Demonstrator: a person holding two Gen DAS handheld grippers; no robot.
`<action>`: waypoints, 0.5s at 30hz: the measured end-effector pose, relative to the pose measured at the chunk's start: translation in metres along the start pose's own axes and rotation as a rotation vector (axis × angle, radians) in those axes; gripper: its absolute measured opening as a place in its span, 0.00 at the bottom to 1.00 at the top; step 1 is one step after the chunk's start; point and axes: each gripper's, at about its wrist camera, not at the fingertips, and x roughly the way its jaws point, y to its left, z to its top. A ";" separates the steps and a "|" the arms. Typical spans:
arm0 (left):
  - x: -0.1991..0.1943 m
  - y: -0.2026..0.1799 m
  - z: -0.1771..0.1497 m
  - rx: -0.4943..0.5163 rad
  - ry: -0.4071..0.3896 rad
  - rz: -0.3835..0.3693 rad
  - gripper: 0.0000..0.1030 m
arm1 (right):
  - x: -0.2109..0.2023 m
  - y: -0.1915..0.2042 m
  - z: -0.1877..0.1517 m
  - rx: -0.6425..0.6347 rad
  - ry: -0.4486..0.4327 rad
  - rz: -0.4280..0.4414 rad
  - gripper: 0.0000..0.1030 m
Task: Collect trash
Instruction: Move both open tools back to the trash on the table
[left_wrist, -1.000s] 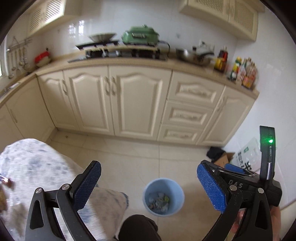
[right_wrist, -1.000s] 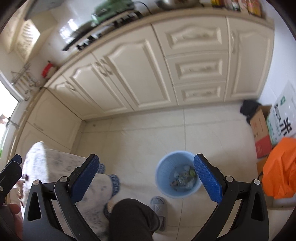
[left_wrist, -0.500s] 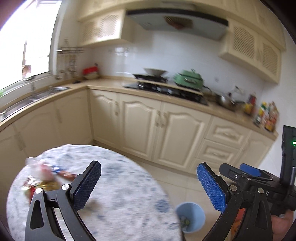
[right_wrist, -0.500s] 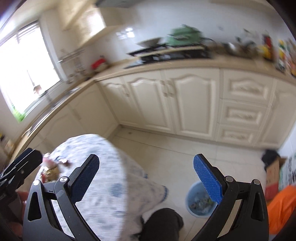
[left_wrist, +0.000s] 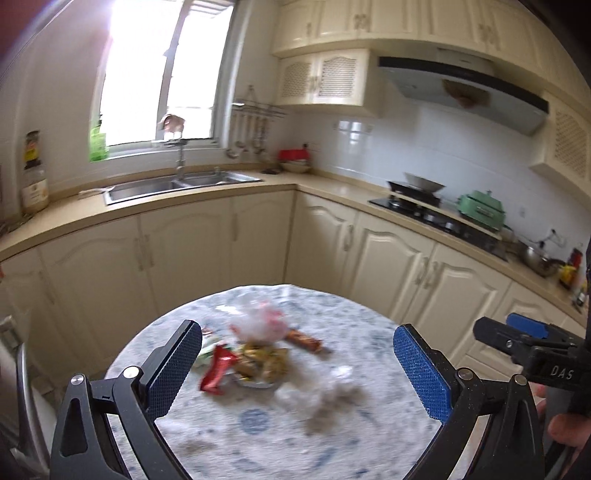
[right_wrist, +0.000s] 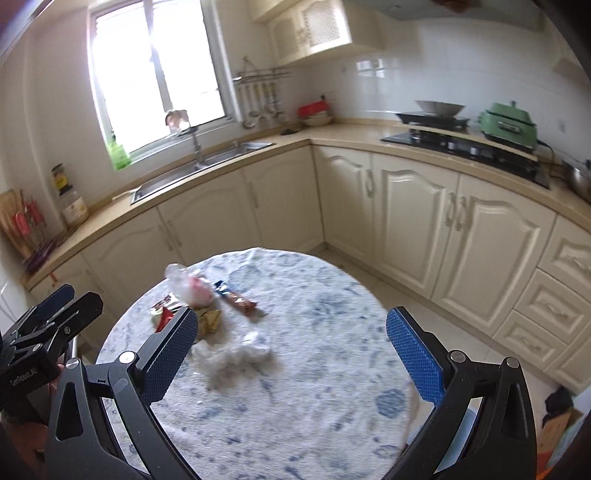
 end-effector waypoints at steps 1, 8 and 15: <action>-0.003 0.009 -0.004 -0.010 0.006 0.019 0.99 | 0.008 0.008 0.000 -0.015 0.015 0.008 1.00; -0.001 0.039 -0.024 -0.067 0.081 0.105 0.99 | 0.059 0.038 -0.011 -0.060 0.121 0.040 1.00; 0.026 0.046 -0.033 -0.077 0.170 0.138 0.99 | 0.113 0.057 -0.035 -0.102 0.251 0.068 1.00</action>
